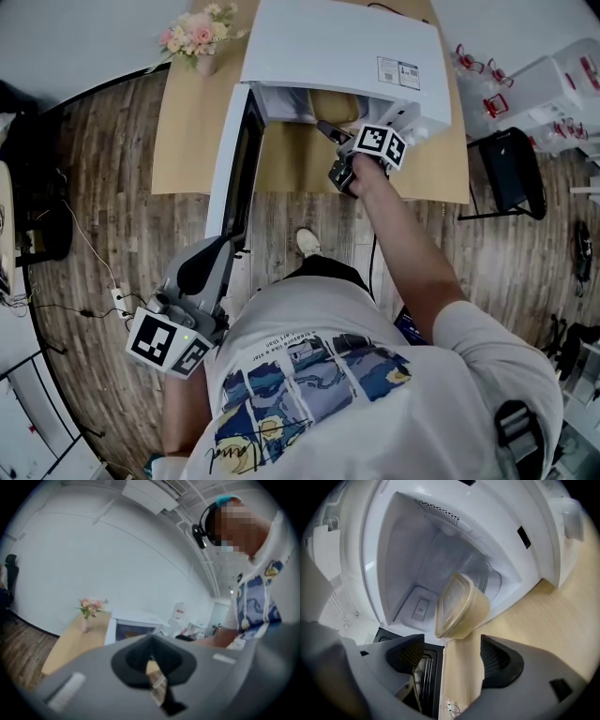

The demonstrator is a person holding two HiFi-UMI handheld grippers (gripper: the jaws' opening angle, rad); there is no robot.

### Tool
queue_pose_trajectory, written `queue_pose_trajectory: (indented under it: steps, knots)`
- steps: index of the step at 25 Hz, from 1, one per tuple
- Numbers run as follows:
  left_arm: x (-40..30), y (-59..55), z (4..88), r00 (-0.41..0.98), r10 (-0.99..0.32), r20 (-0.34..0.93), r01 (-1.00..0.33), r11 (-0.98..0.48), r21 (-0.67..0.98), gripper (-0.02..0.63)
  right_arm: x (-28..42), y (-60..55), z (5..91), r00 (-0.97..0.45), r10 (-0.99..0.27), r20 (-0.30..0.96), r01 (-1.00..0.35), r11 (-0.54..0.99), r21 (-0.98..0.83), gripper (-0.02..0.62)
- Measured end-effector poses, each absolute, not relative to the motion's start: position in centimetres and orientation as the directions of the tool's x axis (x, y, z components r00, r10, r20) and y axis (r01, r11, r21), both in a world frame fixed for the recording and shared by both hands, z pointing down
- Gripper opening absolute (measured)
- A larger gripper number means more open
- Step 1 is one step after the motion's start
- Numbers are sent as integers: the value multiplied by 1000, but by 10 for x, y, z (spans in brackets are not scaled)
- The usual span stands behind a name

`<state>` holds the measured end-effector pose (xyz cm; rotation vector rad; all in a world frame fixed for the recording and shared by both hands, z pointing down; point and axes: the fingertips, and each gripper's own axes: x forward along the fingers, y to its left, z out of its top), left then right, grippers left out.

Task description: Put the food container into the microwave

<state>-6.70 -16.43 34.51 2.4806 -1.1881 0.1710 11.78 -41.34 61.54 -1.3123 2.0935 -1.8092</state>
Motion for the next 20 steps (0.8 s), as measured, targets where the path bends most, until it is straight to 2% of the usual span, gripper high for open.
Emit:
queue_pose_trajectory:
  steps: [14, 20]
  knots:
    - [-87, -110, 343, 682, -700, 212, -727, -621, 293, 8, 123, -307, 580, -608, -651, 454, -657, 92, -748, 324]
    - [-93, -77, 351, 721, -666, 192, -689, -658, 305, 8, 119, -240, 554, -631, -656, 414, -663, 178, -727, 322]
